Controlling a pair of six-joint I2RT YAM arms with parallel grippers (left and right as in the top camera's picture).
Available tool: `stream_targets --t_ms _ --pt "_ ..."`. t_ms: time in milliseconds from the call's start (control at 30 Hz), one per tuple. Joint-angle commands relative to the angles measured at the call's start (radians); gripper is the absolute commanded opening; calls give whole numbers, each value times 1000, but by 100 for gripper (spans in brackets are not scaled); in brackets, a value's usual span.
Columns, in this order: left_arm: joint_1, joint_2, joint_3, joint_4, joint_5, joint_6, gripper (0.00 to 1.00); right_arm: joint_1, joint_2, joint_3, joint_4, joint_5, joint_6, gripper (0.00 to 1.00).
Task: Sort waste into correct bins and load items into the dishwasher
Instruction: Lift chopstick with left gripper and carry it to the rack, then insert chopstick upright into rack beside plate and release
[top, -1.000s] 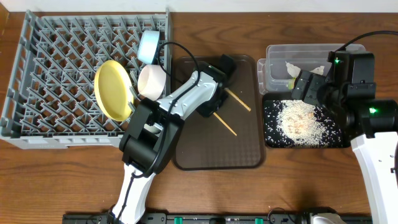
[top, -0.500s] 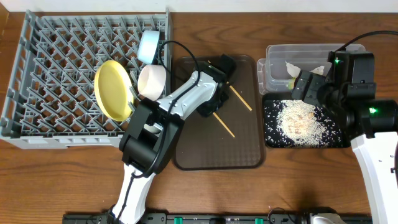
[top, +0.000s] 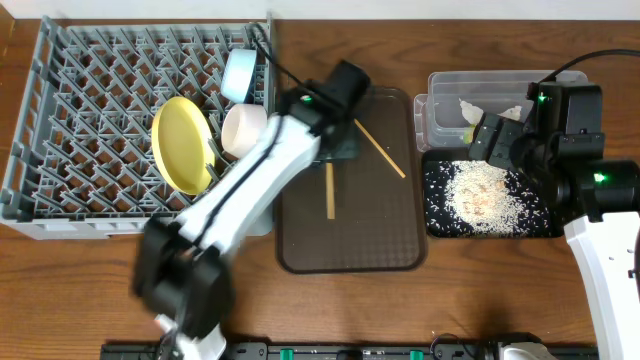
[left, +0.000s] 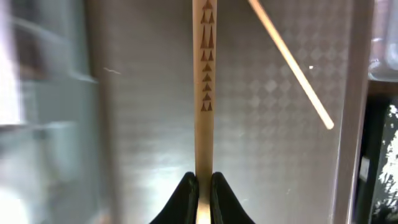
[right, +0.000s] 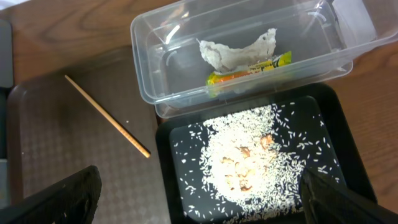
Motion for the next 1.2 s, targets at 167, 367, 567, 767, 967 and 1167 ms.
stream_targets --t_ms 167,367,567,767,967,1167 --pt "112 -254 2 -55 -315 404 8 -10 1 4 -1 10 10 99" --pt "277 -240 -12 -55 -320 452 8 -10 1 4 -1 10 10 99" --pt "397 -164 -18 -55 -222 511 8 -10 1 4 -1 10 10 99" --pt "424 -75 -18 -55 -173 527 8 -10 1 4 -1 10 10 99" --pt "428 -9 -18 -37 -174 527 8 -10 1 4 -1 10 11 99" --pt "440 -1 -18 -3 -173 526 8 -10 1 4 -1 10 10 99"
